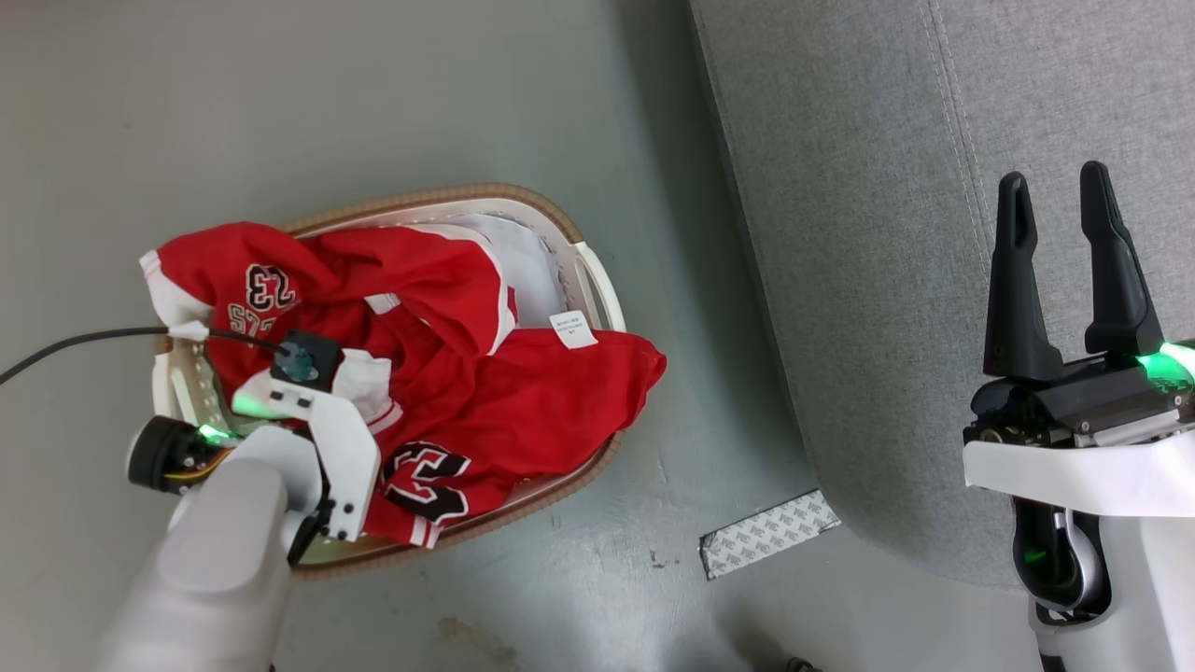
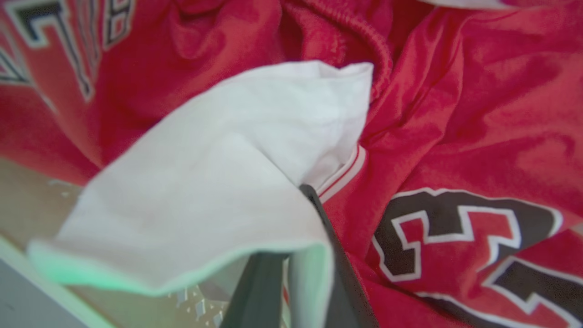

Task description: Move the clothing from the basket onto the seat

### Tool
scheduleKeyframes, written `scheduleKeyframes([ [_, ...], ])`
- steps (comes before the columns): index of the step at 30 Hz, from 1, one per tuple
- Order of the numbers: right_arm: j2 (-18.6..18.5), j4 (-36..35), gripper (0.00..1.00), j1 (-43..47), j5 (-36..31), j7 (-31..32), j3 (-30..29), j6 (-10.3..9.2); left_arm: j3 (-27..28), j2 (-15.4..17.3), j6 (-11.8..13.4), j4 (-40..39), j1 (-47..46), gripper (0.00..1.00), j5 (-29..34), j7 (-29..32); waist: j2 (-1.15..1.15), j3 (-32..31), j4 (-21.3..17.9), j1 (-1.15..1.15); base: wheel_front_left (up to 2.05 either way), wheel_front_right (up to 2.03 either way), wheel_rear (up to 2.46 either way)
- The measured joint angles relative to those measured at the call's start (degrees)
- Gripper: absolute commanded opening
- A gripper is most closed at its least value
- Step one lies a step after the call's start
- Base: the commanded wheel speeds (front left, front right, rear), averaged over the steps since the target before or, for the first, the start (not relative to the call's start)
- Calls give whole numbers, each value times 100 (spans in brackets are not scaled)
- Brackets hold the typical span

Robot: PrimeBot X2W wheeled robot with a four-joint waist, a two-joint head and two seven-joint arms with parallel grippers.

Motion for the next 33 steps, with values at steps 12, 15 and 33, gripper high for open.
scheduleKeyframes([
  [12, 1, 100, 100, -46, -66, 1, -51, 0, -192, -201, -162, 171, -7, 0, -103, -420, 0, -282, 83, 0, 0, 0, 0],
  [15, 3, 153, 100, -34, -127, 0, -55, 0, -233, -322, -202, 230, 50, 0, -160, -605, 0, -479, 135, 0, 0, 0, 0],
  [33, -201, 465, 100, 464, -608, 0, 32, 0, -412, -895, -283, 167, 666, 0, -755, -2019, 0, -2240, 556, -1, 0, 0, 0],
])
